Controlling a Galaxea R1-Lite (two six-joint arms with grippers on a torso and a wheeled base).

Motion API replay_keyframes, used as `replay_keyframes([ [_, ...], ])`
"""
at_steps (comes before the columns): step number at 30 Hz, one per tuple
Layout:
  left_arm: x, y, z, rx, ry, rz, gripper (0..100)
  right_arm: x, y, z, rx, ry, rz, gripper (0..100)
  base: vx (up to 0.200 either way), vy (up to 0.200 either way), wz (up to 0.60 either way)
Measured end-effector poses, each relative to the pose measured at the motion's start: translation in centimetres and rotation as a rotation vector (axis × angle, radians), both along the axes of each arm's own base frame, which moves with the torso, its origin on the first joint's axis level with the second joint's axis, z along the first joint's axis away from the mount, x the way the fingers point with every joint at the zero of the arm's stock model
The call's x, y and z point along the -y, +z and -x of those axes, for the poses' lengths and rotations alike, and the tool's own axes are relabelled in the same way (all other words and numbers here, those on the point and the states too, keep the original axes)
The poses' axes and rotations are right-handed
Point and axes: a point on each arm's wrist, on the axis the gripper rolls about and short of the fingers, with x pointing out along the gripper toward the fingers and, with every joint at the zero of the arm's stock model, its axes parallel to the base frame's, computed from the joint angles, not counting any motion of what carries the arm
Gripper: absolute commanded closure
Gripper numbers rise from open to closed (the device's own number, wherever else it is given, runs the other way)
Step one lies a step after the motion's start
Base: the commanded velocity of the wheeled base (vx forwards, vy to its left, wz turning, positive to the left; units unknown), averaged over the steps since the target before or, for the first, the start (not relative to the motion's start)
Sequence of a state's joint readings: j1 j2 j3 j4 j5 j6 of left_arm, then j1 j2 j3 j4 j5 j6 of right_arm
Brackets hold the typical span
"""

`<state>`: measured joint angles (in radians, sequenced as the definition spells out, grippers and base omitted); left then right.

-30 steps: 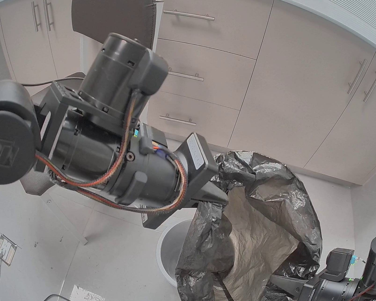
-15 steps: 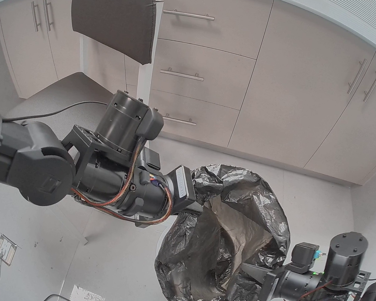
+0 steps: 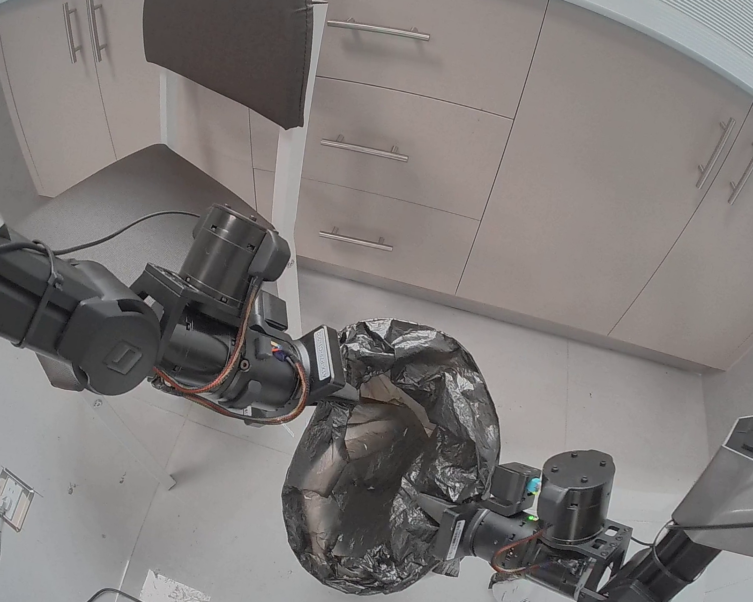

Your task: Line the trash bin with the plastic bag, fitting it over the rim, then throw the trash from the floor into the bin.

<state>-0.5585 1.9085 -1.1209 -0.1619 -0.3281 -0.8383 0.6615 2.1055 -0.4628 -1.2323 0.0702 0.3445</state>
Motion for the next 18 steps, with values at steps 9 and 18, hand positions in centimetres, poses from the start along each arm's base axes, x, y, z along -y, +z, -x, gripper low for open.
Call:
replay_keyframes([
  [9, -1.0, 0.4, -1.0, 0.020, 0.032, 0.004, 100, -1.5, -0.8, -2.8, 0.013, -0.017, 0.005, 100, 0.000, 0.000, 0.00],
  [18, -2.0, 1.4, -0.8, 0.026, 0.054, 0.005, 100, -3.0, 0.0, -3.1, 0.022, -0.003, 0.019, 100, 0.000, 0.000, 0.00],
])
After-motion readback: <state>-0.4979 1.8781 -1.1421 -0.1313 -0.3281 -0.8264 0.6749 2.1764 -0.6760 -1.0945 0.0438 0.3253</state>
